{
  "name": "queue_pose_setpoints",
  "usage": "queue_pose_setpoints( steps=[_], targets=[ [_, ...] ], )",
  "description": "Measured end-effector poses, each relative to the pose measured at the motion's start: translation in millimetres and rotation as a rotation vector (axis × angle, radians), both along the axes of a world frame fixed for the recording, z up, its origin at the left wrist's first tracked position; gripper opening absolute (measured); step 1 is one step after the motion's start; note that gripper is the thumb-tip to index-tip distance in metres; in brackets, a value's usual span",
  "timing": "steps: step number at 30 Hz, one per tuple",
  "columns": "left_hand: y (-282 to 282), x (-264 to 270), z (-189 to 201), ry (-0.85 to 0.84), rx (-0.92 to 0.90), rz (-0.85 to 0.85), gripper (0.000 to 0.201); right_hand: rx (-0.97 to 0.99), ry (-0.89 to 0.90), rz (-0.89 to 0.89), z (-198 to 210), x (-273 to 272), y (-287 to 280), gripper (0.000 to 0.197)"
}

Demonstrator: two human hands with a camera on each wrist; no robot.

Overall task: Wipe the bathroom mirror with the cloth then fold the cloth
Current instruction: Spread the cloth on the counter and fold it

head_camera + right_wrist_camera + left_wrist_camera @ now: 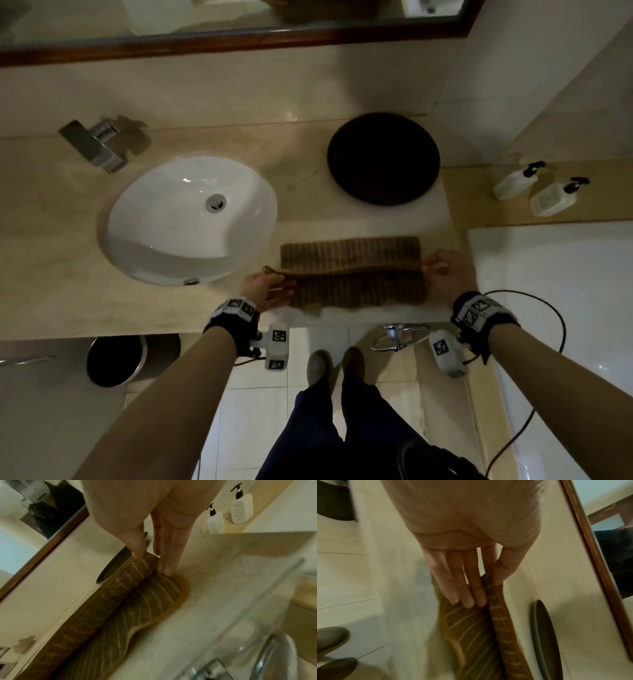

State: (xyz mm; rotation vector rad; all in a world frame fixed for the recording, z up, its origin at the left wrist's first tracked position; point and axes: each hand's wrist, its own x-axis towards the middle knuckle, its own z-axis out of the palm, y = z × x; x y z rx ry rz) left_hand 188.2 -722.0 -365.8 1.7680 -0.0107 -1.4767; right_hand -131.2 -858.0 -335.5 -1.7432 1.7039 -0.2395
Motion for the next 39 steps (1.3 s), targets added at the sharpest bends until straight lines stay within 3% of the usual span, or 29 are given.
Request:
queue_pose_setpoints(
  steps=[6, 13, 19, 24, 27, 30, 32, 36, 39],
  targets=[
    [20.9, -12.1, -11.6, 0.024, -0.017, 0.036, 0.017, 0.016, -0.081, -0.156, -24.2, -12.6, 26.6, 0.004],
    [24.7, -17.4, -8.8, -0.042, -0.076, 0.063, 0.020, -0.016, -0.053, -0.111, -27.5, -20.0, 35.6, 0.006],
    [30.4, -18.3, -18.3, -0.195, -0.047, 0.022, 0.020, -0.030, -0.043, -0.075, -28.5, -22.9, 40.5, 0.006],
    [33.1, -19.5, -11.7, -0.366, -0.083, -0.211, 0.037, -0.032, -0.017, -0.084, -29.9, -23.5, 37.8, 0.009],
    [37.1, -20.0, -9.0, -0.468, -0.009, -0.300, 0.042, -0.039, 0.003, -0.086, -30.4, -25.1, 40.2, 0.013],
    [40.4, -21.8, 0.0, -0.815, -0.003, -0.489, 0.022, -0.054, 0.023, -0.090, -28.7, -23.9, 41.6, 0.011],
    [36.8, -25.4, 5.3, -0.984, -0.049, -0.602, 0.019, -0.072, 0.067, -0.052, -30.0, -20.1, 35.6, 0.010],
    [9.2, -44.7, 7.0, -1.091, -0.241, -0.573, 0.033, -0.157, 0.054, 0.107, -36.4, 10.4, 22.3, 0.014],
    [-19.4, -70.3, -3.6, -1.052, -0.236, -0.705, 0.049, -0.184, 0.073, 0.270, -44.7, 47.3, 21.2, 0.033]
  ],
)
